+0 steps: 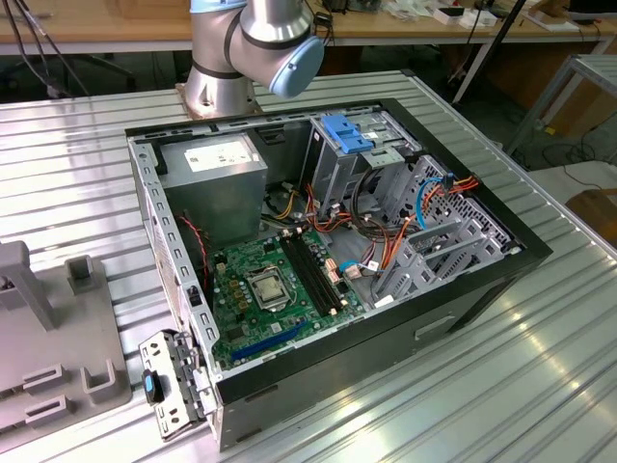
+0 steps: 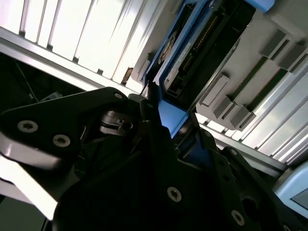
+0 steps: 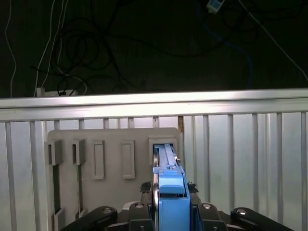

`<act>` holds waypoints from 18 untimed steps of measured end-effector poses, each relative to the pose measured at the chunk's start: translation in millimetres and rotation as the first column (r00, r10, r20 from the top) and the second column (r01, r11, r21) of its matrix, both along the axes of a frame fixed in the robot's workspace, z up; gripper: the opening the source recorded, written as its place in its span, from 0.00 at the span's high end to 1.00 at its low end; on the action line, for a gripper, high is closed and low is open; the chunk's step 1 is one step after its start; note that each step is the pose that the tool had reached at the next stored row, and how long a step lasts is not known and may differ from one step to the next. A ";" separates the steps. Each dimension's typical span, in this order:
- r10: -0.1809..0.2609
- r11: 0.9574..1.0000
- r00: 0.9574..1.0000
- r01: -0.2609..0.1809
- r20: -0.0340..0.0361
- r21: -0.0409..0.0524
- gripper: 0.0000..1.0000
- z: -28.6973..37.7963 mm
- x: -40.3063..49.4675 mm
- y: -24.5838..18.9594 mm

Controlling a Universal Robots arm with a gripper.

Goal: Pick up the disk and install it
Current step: 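Pick up the disk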

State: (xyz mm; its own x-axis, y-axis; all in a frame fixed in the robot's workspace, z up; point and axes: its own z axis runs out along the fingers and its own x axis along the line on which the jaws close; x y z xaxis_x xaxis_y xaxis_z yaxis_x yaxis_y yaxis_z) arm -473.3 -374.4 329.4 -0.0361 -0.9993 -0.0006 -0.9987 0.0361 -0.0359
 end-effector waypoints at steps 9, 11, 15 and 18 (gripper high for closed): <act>0.000 1.000 1.000 0.000 0.000 0.000 0.63 13.1 0.0 0.0; 0.000 1.000 1.000 0.000 0.000 0.000 0.63 15.4 0.0 0.0; 0.000 1.000 1.000 0.000 0.000 0.000 0.63 23.3 0.0 0.0; 0.000 1.000 1.000 0.000 0.000 0.000 0.63 25.9 0.0 0.0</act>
